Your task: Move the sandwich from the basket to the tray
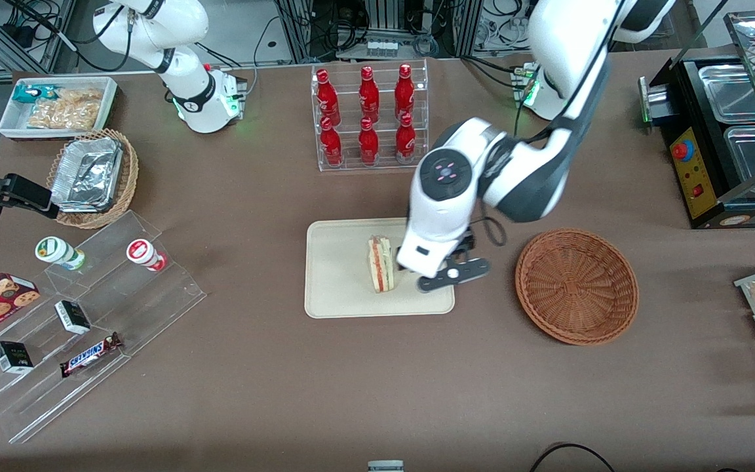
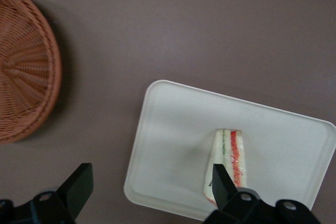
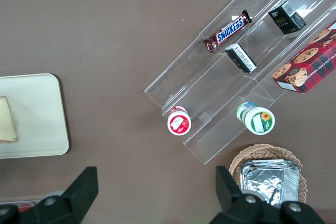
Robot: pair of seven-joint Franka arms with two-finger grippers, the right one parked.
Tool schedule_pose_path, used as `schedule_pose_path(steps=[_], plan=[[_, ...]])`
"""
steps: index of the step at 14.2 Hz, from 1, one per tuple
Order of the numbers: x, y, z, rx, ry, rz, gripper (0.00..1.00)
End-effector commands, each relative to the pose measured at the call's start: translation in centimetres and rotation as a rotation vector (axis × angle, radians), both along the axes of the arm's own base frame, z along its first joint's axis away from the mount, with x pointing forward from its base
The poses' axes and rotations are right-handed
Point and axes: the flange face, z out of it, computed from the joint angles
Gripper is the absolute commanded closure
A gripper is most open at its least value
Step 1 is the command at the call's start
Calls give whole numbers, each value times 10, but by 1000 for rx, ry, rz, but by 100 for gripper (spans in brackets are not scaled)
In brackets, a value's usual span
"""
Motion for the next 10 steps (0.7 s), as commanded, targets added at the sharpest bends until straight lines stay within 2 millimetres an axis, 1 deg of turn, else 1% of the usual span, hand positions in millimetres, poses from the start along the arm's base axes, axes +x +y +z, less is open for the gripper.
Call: schedule_pose_path(steps=[1, 2, 4, 5, 7, 8, 10], plan=[[-9, 81, 38, 37, 40, -56, 0], [-12, 110, 52, 55, 76, -88, 0], [-16, 160, 83, 72, 138, -137, 0], [-18, 189, 100, 72, 157, -161, 0], [-28, 224, 126, 73, 190, -180, 0], [-37, 238, 140, 77, 206, -184, 0], [-54, 272, 167, 73, 232, -199, 0]])
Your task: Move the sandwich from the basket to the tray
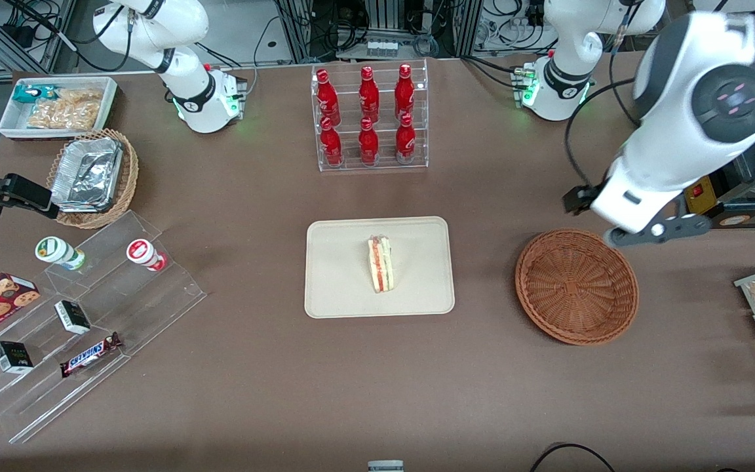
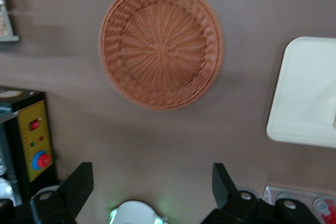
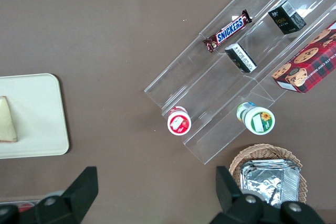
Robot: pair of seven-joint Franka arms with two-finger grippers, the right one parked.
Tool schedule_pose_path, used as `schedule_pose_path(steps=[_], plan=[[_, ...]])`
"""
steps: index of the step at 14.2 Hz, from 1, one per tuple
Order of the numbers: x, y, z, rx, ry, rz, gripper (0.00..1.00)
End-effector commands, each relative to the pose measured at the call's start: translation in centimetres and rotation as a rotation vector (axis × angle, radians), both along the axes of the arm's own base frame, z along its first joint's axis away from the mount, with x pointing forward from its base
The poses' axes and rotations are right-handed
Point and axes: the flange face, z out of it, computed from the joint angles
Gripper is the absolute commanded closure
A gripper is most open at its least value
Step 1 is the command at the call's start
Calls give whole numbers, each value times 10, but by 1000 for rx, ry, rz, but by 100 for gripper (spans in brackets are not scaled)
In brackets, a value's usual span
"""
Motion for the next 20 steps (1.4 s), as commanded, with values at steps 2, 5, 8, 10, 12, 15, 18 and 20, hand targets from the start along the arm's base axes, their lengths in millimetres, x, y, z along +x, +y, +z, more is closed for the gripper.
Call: schedule_pose_path(steps=[2, 5, 8, 10, 12, 15, 18, 20], plan=[[-43, 54, 46, 1, 39, -28, 0], [-70, 77, 64, 6, 48, 11, 0], [-69, 86, 64, 3, 48, 20, 0], [-65, 93, 60, -18, 57, 4, 0], [-62, 94, 54, -25, 72, 5, 0], [-56, 93, 44, -32, 99, 7, 0], [-51, 90, 39, -43, 110, 13, 0], [-47, 87, 34, -50, 115, 14, 0]])
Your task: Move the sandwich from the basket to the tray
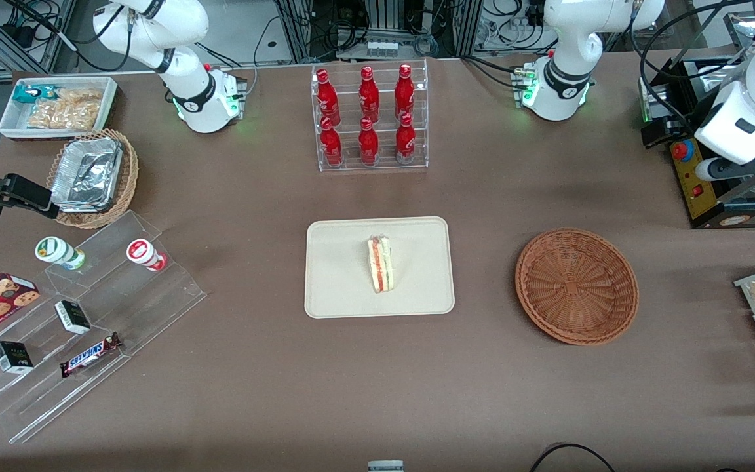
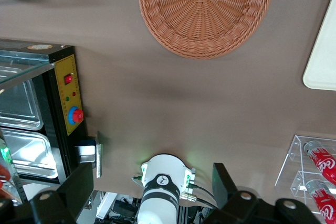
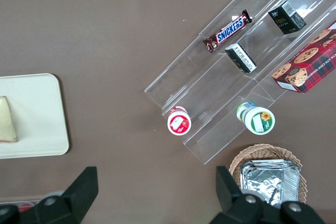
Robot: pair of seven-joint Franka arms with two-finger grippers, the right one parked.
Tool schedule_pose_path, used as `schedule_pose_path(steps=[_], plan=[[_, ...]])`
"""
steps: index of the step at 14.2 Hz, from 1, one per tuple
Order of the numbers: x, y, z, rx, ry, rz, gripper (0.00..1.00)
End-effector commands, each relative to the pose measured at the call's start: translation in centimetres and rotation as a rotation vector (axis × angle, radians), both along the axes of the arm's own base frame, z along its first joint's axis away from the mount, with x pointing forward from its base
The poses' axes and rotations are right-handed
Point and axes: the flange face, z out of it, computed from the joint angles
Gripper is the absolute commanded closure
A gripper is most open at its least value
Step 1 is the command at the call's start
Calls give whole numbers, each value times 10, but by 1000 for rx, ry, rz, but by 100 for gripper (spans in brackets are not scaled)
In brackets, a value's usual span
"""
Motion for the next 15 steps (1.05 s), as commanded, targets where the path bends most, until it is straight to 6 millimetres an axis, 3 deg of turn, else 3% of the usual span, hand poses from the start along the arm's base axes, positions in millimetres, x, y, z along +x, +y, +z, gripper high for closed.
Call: schedule_pose_path(steps=[1, 8, 9, 10, 15], plan=[[6, -3, -1, -17, -1, -3, 0], [19, -3, -5, -47, -6, 5, 0], [19, 0, -1, -50, -16, 12, 0], [24, 21, 1, -61, -23, 52, 0], [28, 3, 1, -97, -26, 16, 0]])
